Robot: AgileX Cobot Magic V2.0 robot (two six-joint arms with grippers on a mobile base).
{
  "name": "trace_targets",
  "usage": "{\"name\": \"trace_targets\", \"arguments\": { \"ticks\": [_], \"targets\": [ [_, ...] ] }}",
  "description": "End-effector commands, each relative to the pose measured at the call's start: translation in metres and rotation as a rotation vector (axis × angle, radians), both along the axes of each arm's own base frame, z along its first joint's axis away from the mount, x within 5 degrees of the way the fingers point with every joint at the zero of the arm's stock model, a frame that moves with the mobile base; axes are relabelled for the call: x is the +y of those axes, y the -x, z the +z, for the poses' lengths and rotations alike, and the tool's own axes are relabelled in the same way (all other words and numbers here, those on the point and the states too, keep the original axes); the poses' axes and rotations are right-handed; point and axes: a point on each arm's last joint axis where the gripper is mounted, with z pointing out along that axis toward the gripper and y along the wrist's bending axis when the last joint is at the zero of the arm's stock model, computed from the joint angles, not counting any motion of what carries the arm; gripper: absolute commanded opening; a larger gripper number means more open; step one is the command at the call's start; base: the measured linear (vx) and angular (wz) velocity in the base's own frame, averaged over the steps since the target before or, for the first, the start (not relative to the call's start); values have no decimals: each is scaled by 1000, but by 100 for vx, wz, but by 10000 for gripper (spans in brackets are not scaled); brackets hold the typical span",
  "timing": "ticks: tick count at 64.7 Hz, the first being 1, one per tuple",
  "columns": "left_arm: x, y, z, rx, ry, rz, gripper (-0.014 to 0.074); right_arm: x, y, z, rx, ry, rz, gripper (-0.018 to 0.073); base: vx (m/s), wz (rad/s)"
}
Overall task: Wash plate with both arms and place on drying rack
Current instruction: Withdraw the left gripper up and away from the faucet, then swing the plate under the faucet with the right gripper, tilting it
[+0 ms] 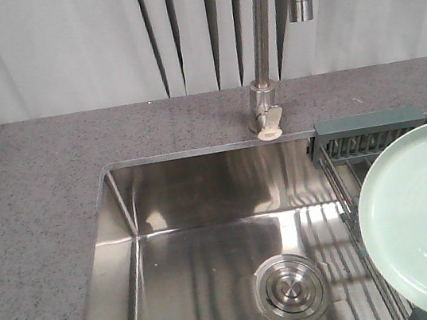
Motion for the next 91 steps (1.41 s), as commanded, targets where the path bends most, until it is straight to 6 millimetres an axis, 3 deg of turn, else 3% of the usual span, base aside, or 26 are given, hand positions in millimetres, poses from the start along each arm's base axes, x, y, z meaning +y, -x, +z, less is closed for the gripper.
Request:
{"name": "trace_targets", "arguments": {
  "ticks": [1,14,34,48,65,81,91],
  "targets": [
    [0,8,6,-53,14,19,-8,1,-2,13,-62,-15,1,-1,0,0],
    [-4,19,10,-104,-6,-5,-7,7,-20,19,47,-61,66,-1,0,0],
    [-5,19,9,-102,-6,-9,-7,28,-91,44,218,-132,337,-1,0,0],
    [-5,19,9,-100,-6,-18,-7,56,-131,22,342,-222,547,-1,0,0],
    [-5,19,9,-100,-6,-18,-7,106,-167,-3,315,-216,600,-1,0,0],
    [-5,19,9,-100,-6,-18,-7,110,-222,-10,231,-122,493,-1,0,0],
    [-5,19,9,-100,-6,-18,-7,83,-237,-11,252,-83,387,-1,0,0]
  ]
}}
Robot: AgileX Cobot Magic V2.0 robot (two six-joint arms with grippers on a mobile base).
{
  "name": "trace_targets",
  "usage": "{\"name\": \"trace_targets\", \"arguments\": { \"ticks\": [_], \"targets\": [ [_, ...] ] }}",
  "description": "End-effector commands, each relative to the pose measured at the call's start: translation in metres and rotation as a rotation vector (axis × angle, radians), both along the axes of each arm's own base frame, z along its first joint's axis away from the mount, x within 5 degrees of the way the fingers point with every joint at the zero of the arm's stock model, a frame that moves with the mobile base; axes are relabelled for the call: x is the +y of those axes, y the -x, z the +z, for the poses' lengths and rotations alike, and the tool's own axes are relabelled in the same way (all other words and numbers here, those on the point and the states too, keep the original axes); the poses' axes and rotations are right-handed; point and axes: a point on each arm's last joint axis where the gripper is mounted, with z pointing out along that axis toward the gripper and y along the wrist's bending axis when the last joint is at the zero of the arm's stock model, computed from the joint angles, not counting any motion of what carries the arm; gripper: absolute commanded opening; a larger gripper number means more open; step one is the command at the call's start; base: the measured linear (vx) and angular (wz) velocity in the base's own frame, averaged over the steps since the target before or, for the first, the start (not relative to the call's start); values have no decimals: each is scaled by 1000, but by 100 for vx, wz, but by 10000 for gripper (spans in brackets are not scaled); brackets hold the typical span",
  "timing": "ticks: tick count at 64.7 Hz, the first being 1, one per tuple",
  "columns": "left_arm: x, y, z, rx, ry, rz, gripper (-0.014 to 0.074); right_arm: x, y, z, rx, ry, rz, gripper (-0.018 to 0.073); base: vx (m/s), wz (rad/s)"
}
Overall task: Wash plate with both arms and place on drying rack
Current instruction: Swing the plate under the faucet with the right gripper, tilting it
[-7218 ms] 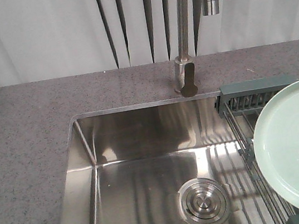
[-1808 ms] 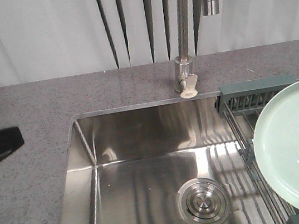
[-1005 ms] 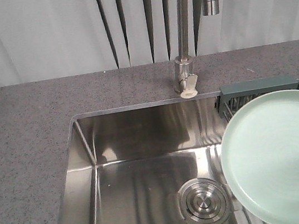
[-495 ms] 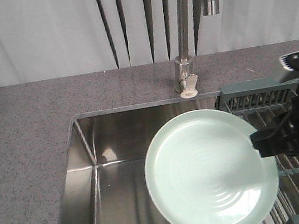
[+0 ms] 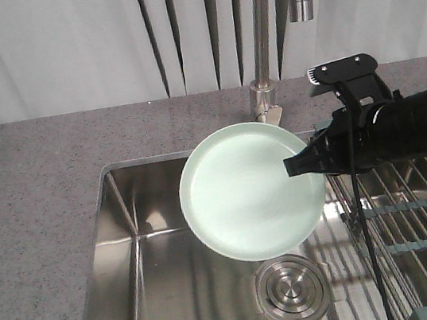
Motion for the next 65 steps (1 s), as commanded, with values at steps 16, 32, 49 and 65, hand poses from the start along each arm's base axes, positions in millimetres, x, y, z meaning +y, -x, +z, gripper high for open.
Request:
{"name": "trace_targets", "arguments": {
  "ticks": [16,32,49,65],
  "targets": [
    [2,-1,8,-11,15,22,-7,-64,19,25,86,88,-130,-1,0,0],
    [2,-1,8,-11,14,22,-7,-20,65,34,77,-114,-16,-1,0,0],
    [2,-1,8,-11,14,22,-7,0,20,22,-69,-176,-93,-1,0,0],
    [2,-1,8,-12,14,22,-7,-49,-10,20,-47,-103,-227,-1,0,0]
  ]
}}
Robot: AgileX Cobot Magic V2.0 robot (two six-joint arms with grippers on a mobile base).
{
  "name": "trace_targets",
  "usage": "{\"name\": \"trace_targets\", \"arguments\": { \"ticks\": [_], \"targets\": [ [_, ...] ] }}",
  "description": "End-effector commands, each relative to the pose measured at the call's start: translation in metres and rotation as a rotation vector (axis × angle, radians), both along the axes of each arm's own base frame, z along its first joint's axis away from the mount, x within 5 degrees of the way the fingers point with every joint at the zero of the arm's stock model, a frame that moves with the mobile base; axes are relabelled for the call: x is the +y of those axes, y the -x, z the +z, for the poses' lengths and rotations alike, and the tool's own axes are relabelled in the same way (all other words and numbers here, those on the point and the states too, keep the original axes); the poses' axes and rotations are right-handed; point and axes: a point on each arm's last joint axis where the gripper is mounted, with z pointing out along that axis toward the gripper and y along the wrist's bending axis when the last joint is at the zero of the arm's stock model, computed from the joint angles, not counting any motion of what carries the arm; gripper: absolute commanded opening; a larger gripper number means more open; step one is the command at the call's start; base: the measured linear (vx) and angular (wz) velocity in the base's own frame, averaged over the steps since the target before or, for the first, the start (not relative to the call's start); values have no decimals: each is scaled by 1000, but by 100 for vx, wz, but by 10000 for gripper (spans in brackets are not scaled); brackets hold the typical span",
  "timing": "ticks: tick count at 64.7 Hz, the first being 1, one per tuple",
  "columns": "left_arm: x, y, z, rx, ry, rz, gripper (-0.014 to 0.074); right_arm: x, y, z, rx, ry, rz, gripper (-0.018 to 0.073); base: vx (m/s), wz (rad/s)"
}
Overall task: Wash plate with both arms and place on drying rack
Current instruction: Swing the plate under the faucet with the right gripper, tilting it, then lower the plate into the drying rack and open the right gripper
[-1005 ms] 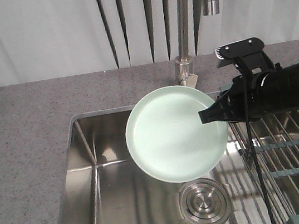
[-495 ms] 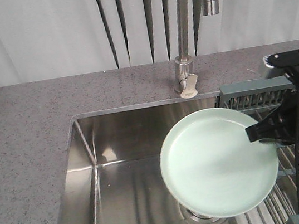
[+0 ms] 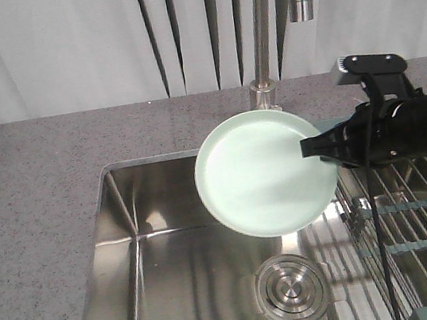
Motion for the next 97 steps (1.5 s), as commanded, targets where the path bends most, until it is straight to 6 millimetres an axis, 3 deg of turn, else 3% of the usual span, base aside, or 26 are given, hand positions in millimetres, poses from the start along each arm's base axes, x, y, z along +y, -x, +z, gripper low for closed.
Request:
{"name": "trace_targets", "arguments": {
  "ticks": [1,11,18,27,39,50,60,75,84,97],
  "targets": [
    [2,-1,8,-12,14,22,-7,-25,-1,27,-79,23,-57,-1,0,0],
    [2,-1,8,-11,14,22,-6,-46,29,36,63,87,-17,-1,0,0],
    [2,-1,8,-11,14,22,-6,-41,57,47,92,63,29,-1,0,0],
    [2,-1,8,-11,14,22,-6,-18,80,52,38,-42,94,-1,0,0],
    [2,-1,8,-12,14,23,-6,18,65,46,-38,-106,143,-1,0,0],
    [2,-1,8,-12,14,23,-6,22,31,30,-155,-70,59,-1,0,0],
    [2,-1,8,-12,14,25,-6,-10,23,37,-230,1,-39,-1,0,0],
    [2,-1,8,-12,14,26,-6,-80,54,70,-300,140,-211,-1,0,0],
    [2,-1,8,-12,14,26,-6,-117,69,79,-298,220,-346,-1,0,0],
    [3,-2,8,-14,15,33,-6,-138,43,94,-243,322,-341,-1,0,0]
  ]
}}
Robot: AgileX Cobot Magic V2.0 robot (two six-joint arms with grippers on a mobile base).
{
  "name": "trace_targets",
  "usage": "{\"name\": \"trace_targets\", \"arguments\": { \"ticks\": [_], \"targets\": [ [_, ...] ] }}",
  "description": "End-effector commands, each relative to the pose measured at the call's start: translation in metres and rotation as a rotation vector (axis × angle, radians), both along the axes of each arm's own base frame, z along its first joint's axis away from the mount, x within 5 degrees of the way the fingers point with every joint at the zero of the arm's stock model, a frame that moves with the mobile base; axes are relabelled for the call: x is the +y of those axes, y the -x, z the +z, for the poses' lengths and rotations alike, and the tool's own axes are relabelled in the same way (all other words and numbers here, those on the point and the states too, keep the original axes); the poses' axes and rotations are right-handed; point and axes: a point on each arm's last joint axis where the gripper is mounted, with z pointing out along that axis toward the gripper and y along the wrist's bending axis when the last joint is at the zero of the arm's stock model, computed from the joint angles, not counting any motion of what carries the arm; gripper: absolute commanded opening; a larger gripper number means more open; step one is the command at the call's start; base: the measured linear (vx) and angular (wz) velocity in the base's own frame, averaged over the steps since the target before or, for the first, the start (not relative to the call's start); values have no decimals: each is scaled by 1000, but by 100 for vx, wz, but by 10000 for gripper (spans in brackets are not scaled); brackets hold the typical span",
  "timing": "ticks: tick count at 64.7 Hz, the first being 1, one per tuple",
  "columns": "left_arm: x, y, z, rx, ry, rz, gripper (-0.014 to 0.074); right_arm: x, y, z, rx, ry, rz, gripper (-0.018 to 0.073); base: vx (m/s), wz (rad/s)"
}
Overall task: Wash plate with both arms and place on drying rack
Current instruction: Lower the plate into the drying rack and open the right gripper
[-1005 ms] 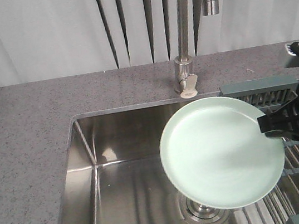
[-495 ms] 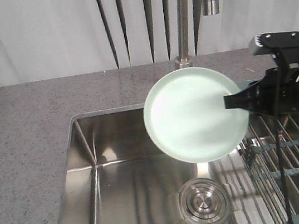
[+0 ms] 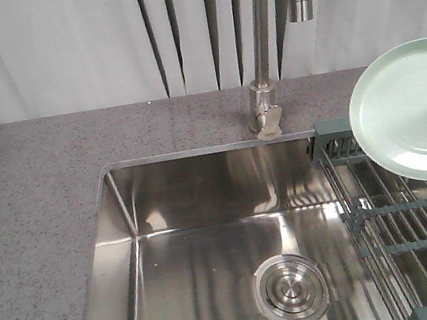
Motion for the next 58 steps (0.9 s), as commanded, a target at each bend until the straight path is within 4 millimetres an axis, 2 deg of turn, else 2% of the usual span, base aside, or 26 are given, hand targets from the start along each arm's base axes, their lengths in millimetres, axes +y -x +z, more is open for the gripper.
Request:
{"name": "trace_targets", "arguments": {
  "ticks": [1,9,17,34,41,52,58],
  "targets": [
    [3,-2,8,-14,15,33,-6,-11,-18,25,-51,65,-15,-1,0,0],
    [3,-2,8,-14,15,33,-6,-26,-44,32,32,166,-19,-1,0,0],
    [3,-2,8,-14,15,33,-6,-37,-67,23,95,210,-27,-1,0,0],
    [3,-2,8,-14,15,33,-6,-46,-98,-27,243,183,5,-1,0,0],
    [3,-2,8,-14,15,33,-6,-44,-107,-44,288,181,27,-1,0,0],
    [3,-2,8,-14,15,33,-6,-25,-123,-68,359,210,102,4,0,0],
    [3,-2,8,-14,15,33,-6,-19,-127,-75,370,205,110,18,0,0]
  ]
}}
